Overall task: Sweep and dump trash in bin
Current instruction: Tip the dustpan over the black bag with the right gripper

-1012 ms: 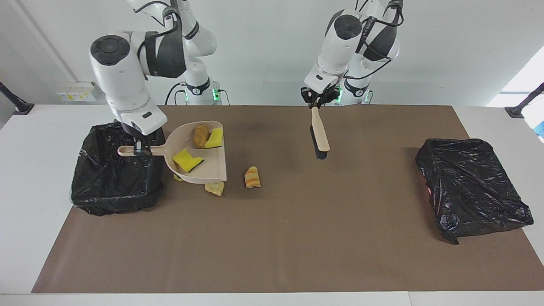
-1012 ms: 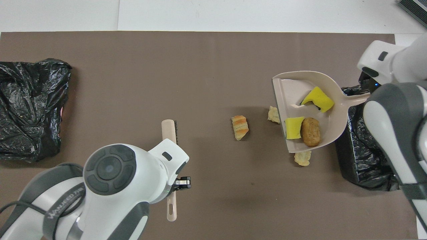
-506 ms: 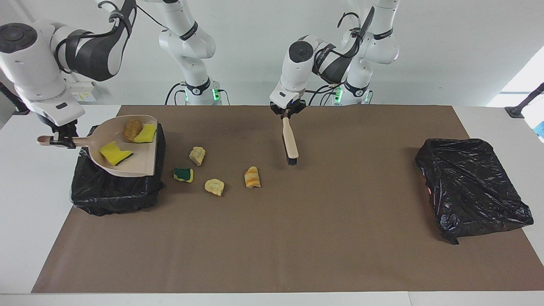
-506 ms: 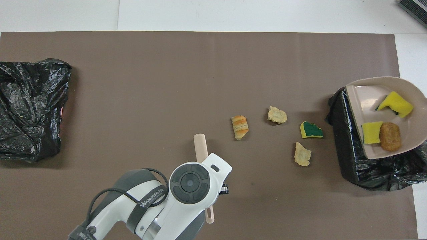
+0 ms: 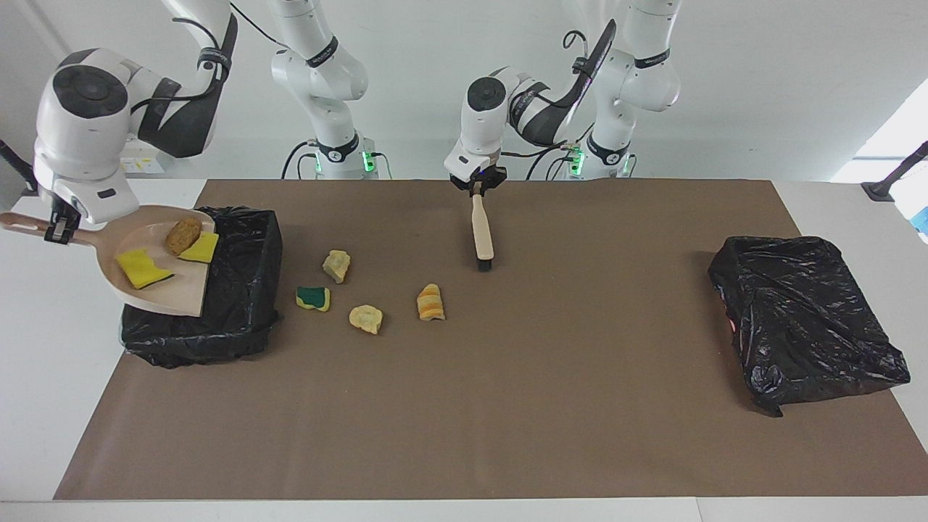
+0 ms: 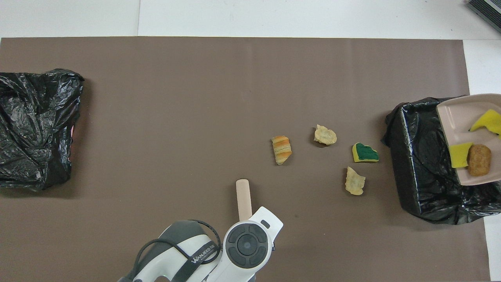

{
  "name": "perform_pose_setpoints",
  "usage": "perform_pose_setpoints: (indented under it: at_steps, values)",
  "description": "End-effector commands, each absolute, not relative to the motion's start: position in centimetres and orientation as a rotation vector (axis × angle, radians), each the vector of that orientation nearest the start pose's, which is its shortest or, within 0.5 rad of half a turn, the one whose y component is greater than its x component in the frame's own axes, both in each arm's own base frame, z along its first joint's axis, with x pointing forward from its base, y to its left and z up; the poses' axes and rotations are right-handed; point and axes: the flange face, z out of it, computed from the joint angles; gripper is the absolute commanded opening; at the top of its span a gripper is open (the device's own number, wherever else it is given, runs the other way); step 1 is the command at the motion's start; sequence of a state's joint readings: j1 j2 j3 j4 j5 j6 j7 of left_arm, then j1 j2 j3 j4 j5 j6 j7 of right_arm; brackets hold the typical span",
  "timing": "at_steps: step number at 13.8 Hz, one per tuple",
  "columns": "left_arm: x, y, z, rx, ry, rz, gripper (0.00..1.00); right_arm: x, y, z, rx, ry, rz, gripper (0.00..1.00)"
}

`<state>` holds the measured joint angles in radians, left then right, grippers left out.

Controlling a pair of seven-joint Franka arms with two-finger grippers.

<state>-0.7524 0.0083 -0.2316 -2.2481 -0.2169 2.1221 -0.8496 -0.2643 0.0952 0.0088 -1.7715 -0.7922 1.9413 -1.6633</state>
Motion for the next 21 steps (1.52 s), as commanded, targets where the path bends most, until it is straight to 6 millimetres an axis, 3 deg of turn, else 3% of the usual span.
perform_pose_setpoints:
  at_steps: [1, 4, 7, 8, 9, 10, 13, 16, 21]
  values:
    - [26.7, -42.9, 33.8, -3.138, 0.01, 0.315, 0.0, 55.4, -19.3, 51.1, 1.675, 1.812, -0.812, 0.0]
    - [27.1, -43.2, 33.8, -3.145, 0.01, 0.313, 0.0, 54.6, -20.1, 54.5, 1.57, 1.815, -0.922, 0.0]
    - [27.5, -42.9, 33.7, -3.141, -0.011, 0.318, 0.0, 53.7, -20.3, 56.4, 1.525, 1.826, -0.953, 0.0]
    - [27.6, -42.7, 33.8, -3.138, -0.02, 0.321, 0.38, 53.6, -20.6, 56.8, 1.505, 1.811, -0.974, 0.0]
    - [27.6, -42.6, 33.8, -3.136, 0.007, 0.325, 0.99, 53.6, -20.7, 57.1, 1.48, 1.796, -0.994, 0.0]
    - [27.7, -42.6, 34.4, -3.144, 0.007, 0.315, 1.0, 53.5, -20.6, 57.5, 1.457, 1.78, -1.012, 0.0]
    - [30.3, -40.9, 36.8, -3.144, -0.074, 0.325, 1.0, 53.4, -20.4, 57.9, 1.424, 1.744, -1.054, 0.0]
    - [34.7, -38.0, 39.3, -3.127, -0.174, 0.35, 1.0, 53.8, -19.6, 58.3, 1.469, 1.742, -0.993, 0.0]
    - [43.2, -28.0, 45.3, -3.201, -0.359, 0.243, 1.0, 54.9, -17.1, 56.6, 1.794, 1.767, -0.678, 0.0]
